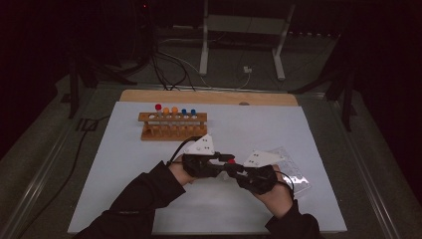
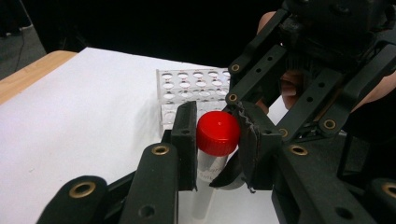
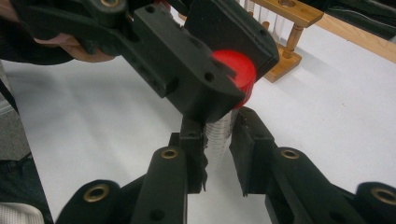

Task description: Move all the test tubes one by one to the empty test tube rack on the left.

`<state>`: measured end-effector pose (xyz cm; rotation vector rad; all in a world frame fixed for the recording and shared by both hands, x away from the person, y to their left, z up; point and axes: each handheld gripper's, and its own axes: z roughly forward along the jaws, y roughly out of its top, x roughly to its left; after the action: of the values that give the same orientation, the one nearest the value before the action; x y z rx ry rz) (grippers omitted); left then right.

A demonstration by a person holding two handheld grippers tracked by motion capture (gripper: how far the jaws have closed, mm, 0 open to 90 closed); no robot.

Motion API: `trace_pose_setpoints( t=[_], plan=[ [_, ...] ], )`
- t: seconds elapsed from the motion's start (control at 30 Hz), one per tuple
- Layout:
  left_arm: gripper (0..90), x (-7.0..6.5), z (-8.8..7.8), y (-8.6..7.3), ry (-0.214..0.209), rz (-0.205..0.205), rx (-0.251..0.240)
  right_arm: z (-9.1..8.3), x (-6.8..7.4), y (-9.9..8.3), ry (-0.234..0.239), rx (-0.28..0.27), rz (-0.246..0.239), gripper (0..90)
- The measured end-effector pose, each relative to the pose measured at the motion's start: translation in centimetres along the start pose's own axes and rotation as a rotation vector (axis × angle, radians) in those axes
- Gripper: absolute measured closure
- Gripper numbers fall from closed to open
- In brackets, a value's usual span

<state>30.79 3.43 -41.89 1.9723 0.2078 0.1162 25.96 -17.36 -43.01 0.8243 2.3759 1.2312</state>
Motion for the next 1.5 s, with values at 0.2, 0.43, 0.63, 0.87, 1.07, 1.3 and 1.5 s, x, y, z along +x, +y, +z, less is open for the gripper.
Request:
trace_pose_setpoints(
  t=[0.2,0.43,0.63,0.87,1.07,1.3,1.5],
  plan=[
    [71.7,0.3,-0.6,0.3,0.017,0.0,-0.01,-0.4,-0.1,0.0,0.002,-0.034,0.019,63.6],
    [71.8,1.0,-2.4,0.6,0.054,-0.005,-0.013,-1.5,-0.4,0.1,-0.026,-0.08,0.018,40.7],
    [71.8,1.6,-4.2,0.6,0.097,-0.011,-0.025,-2.0,-0.9,0.2,-0.051,-0.114,0.066,20.3],
    [71.8,2.7,-6.3,0.2,0.15,-0.033,-0.02,-2.4,-1.6,0.2,-0.057,-0.128,0.103,3.6],
    [71.8,3.6,-8.1,-0.5,0.213,-0.046,-0.015,-2.9,-1.8,0.1,-0.063,-0.163,0.126,0.0],
    [71.8,4.6,-10.2,-0.9,0.28,-0.053,-0.001,-3.1,-1.8,0.0,-0.07,-0.175,0.108,0.0],
    [71.8,5.6,-12.3,-1.1,0.351,-0.069,-0.006,-3.4,-1.8,0.0,-0.07,-0.189,0.104,0.0]
  ],
)
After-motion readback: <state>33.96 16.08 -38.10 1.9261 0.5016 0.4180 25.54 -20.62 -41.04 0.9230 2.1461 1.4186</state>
